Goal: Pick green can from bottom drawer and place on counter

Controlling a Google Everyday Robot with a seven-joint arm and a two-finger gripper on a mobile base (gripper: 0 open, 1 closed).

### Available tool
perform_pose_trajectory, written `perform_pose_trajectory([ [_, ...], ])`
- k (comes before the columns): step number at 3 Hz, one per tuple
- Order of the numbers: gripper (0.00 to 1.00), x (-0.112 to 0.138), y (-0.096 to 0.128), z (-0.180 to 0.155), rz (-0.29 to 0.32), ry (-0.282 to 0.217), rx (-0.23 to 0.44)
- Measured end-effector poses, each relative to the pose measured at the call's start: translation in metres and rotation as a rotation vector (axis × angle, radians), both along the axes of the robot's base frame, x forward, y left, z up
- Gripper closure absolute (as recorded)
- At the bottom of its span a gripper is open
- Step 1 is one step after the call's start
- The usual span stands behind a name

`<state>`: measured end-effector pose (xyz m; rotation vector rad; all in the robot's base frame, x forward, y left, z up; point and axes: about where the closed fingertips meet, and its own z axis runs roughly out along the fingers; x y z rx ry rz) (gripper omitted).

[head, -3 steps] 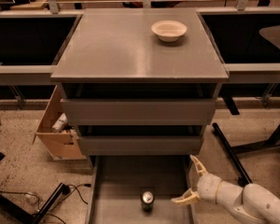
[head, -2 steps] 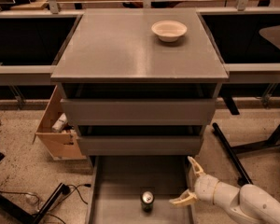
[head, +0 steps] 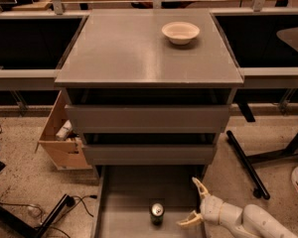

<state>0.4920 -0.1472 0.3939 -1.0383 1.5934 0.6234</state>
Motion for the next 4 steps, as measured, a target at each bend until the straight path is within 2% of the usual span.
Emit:
perform_pose_trajectory([
  [1, 0.0, 0.014, -0.004, -0.04, 0.033, -0.003, -0.021],
  [2, 0.0, 0.027, -0.002, -0.074, 0.071, 0.002, -0.083],
  [3, 0.0, 0.033, 0.01, -0.113, 0.11, 0.027, -0.158],
  [4, 0.0, 0.03, 0.032, -0.145, 0.137, 0.058, -0.169],
])
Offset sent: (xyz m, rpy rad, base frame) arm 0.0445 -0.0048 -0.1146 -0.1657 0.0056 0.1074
